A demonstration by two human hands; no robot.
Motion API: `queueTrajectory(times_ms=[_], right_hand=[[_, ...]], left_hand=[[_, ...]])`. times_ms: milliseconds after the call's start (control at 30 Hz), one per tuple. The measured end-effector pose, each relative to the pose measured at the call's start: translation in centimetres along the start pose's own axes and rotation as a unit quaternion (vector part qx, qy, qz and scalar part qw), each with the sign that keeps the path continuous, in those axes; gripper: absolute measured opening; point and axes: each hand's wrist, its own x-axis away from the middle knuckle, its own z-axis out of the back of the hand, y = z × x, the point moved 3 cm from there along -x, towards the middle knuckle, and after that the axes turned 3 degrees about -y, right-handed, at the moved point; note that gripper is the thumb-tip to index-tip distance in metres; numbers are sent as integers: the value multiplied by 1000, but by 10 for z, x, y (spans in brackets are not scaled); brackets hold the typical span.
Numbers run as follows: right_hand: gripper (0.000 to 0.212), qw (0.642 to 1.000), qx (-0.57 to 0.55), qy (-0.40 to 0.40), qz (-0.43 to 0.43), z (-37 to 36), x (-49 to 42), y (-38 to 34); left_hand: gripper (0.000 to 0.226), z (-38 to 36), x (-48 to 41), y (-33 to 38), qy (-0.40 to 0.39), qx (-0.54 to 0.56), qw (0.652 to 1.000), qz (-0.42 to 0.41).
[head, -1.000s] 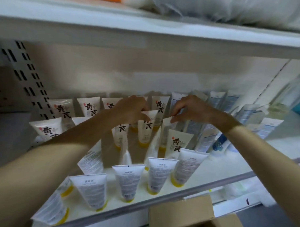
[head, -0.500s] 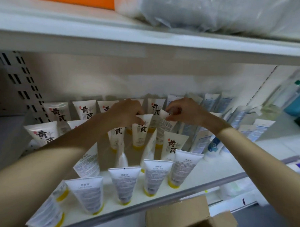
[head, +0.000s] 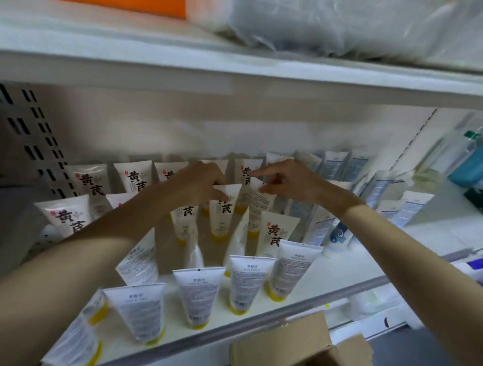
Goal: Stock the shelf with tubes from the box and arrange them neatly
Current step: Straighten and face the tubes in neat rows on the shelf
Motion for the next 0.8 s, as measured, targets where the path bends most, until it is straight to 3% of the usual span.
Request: queueTrajectory(times_ms=[333,600,800], right_hand=[[26,1000,14,-1,3,4,1,-7],[48,991,-5,-127,-45,17,2,-7],[32,996,-18,-65,-51,16,1,-8]], left_hand=[[19,4,6,0,-6,-7,1000,5],[28,9,13,1,0,-21,1000,21],[22,14,22,5,22,1,999,38]])
